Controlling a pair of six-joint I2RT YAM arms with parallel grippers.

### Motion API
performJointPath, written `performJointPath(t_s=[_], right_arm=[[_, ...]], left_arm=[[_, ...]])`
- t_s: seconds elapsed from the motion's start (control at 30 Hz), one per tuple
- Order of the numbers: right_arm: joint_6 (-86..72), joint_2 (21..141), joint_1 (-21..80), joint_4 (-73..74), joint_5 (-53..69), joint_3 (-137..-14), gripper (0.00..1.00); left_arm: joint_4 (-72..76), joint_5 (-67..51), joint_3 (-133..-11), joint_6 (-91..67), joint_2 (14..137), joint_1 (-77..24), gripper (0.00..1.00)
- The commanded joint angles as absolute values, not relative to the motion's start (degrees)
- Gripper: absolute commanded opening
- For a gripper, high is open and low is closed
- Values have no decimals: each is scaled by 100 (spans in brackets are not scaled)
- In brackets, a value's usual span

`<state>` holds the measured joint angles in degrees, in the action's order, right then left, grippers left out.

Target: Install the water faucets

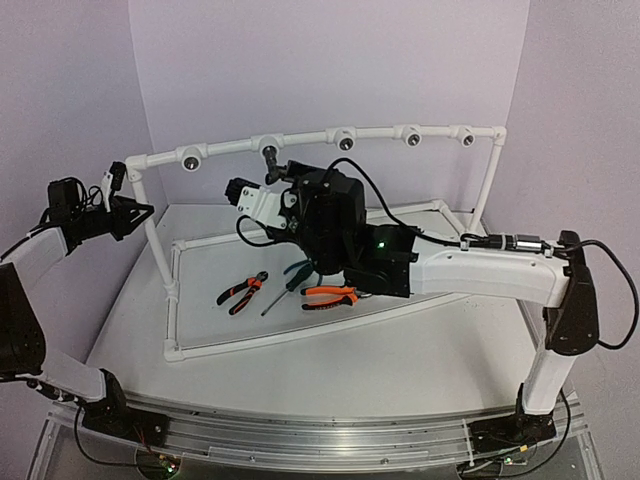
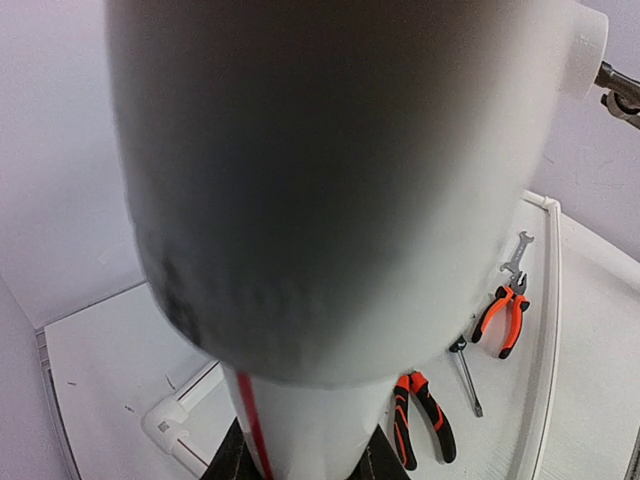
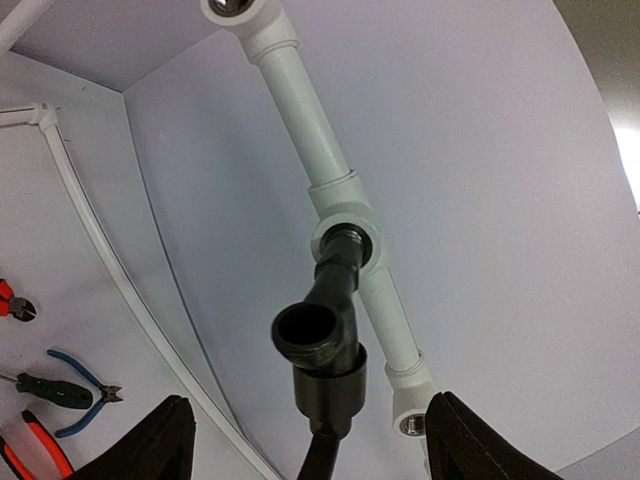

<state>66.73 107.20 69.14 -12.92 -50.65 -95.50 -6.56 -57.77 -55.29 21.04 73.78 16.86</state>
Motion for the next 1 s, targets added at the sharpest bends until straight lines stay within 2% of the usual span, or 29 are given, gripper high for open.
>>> performJointPath(t_s=[0.0,0.23,0.57,0.63,0.97], right_arm=[[6820,10391,6903,-1529,-5434,-9659,80],[7416,10844,6816,-1851,-5337,-9856,79],[8297,11227,6599,-2713,-5270,-10132,67],[8351,11195,6570,-2758,-5309,-10051,63],[8202,11256,6476,-2832,-5341,-10016,28]], left_arm=[[-1592,-5439,-5246,1305,7217,1399,0],[-1262,-5271,-5324,1305,7311,1123,0],[-1198,-5240,-5418,1445,7358,982,0],[-1195,-5239,-5452,1461,7358,965,0],[-1164,-5222,-5566,1523,7421,913,0]])
